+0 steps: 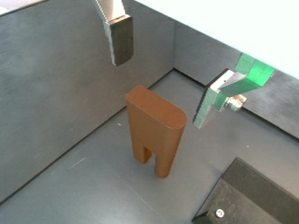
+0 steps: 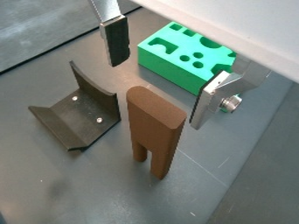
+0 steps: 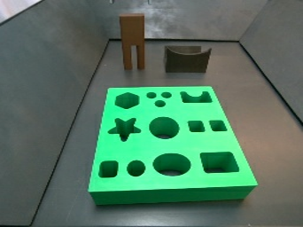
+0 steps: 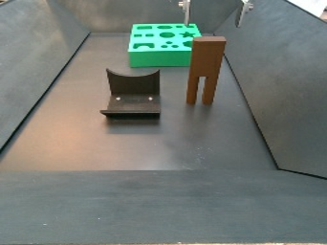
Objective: Pick up the square-circle object. Move up. Rotate the square-circle object. Move to above the board. Insert the square-circle object.
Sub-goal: Rotate the square-circle object, then move to above the board.
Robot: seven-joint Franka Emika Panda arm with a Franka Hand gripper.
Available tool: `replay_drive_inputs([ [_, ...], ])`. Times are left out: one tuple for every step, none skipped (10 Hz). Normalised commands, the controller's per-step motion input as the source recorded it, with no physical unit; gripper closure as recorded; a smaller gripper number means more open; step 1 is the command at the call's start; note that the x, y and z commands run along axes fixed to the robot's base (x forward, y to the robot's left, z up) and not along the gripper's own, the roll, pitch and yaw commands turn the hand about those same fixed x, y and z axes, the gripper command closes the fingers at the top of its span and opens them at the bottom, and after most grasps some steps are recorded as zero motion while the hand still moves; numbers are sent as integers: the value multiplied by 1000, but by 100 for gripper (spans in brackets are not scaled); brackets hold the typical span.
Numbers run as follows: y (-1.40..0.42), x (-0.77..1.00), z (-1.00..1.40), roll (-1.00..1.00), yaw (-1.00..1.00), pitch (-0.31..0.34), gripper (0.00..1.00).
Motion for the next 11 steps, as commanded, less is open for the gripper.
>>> replay_drive_inputs([
  [0,0,-1000,4,162,49,0],
  [1,18,-1000,5,94,24,0],
  [-1,24,-1000,3,68,-5,0],
  [-5,18,-918,-1,52,-25,0],
  [-8,13,-758,-6,44,-43,0],
  [-8,8,-595,-12,39,-53,0],
  [-10,9,-434,-18,35,-60,0],
  [-10,14,-223,-27,33,-58,0],
  [0,0,0,-33,33,-53,100],
  [-27,-184,1000,-117,308,21,100],
  [-28,-187,1000,-116,291,25,100],
])
